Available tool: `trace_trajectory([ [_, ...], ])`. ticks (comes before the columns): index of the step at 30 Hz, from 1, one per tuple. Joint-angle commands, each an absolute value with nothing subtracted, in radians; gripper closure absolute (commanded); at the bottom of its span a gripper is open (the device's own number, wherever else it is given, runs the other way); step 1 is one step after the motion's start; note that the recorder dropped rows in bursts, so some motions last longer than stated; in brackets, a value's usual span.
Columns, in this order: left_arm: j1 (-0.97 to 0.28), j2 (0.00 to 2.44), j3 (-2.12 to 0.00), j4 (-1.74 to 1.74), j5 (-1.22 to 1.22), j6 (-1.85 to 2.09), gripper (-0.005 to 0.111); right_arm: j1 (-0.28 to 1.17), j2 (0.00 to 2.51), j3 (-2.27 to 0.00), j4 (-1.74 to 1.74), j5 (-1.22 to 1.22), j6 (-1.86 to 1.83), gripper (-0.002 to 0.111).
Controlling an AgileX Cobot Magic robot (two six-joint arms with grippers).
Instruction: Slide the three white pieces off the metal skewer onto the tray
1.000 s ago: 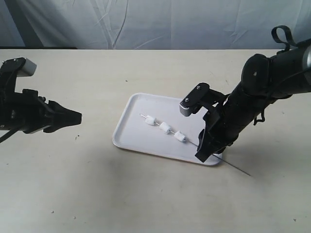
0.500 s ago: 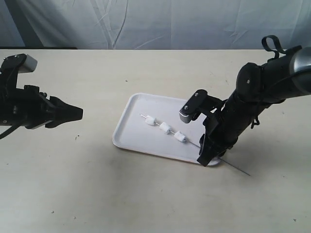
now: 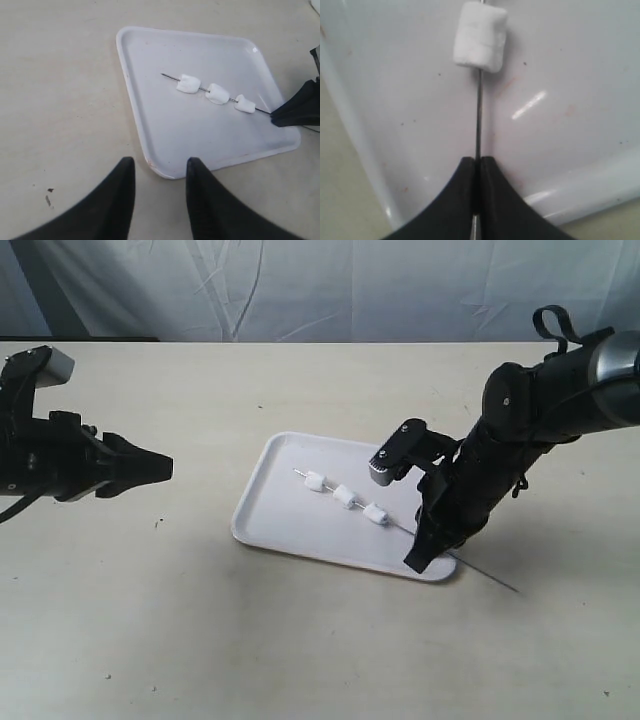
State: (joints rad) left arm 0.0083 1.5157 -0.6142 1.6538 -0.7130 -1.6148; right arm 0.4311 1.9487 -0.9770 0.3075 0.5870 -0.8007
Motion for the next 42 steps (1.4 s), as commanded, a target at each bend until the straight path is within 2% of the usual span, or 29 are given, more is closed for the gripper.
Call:
trace_trajectory([
  [1,0.008,1.515,-0.619,1.596,-0.719,-1.616,0.073,0.433,2.029,-0.943,0.331,0.628,-0.776,0.109],
  [10,0.008,1.517,-0.619,1.478,-0.733,-1.788,0.073,0.433,2.013,-1.023,0.566,0.668,-0.748,0.109],
  [15,0.008,1.594,-0.619,1.344,-0.822,-1.930,0.073,0.433,1.959,-1.042,0.808,0.664,-0.796,0.109],
  [21,-0.006,1.725,-0.619,1.240,-0.939,-1.925,0.073,0.431,1.872,-1.042,0.839,0.659,-0.775,0.109],
  [30,-0.270,1.903,-0.619,0.775,-1.121,-1.681,0.073,0.431,1.758,-0.999,0.809,0.672,-0.615,0.109],
  [42,-0.396,1.915,-0.625,0.519,-1.117,-1.559,0.073,0.431,1.681,-0.893,0.849,0.637,-0.597,0.109],
])
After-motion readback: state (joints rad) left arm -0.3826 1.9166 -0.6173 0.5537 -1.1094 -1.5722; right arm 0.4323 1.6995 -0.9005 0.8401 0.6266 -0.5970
